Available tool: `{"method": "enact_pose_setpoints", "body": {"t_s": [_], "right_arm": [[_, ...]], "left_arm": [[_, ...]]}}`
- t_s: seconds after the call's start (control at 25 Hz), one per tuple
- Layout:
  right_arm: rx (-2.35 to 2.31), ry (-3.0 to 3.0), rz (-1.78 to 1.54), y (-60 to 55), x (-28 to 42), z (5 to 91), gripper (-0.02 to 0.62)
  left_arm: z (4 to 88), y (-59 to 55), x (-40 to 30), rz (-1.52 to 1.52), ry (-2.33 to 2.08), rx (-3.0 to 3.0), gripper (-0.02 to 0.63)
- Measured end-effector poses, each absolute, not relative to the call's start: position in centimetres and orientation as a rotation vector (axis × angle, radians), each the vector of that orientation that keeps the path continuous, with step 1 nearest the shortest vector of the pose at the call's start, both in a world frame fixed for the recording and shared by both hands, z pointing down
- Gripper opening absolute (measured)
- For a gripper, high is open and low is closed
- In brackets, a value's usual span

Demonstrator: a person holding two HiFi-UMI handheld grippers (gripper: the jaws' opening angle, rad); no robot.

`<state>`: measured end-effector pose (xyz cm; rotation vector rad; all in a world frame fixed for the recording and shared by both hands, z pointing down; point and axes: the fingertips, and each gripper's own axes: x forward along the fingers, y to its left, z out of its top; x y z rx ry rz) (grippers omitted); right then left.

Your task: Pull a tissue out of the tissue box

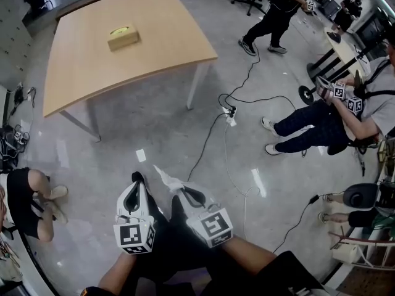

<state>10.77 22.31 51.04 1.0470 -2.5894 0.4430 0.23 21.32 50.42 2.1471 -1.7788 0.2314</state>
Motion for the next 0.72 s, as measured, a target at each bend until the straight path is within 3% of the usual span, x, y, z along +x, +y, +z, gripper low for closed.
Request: {"method": "enact_pose_setpoints", "body": {"t_s": [0.72], "right_arm": [[1.077, -2.606, 0.422, 22.3, 10.9, 49.8, -0.009]], "left_arm": [[49.9, 21.7, 0.2, 0.237, -1.777, 2.167, 0.018]]}}
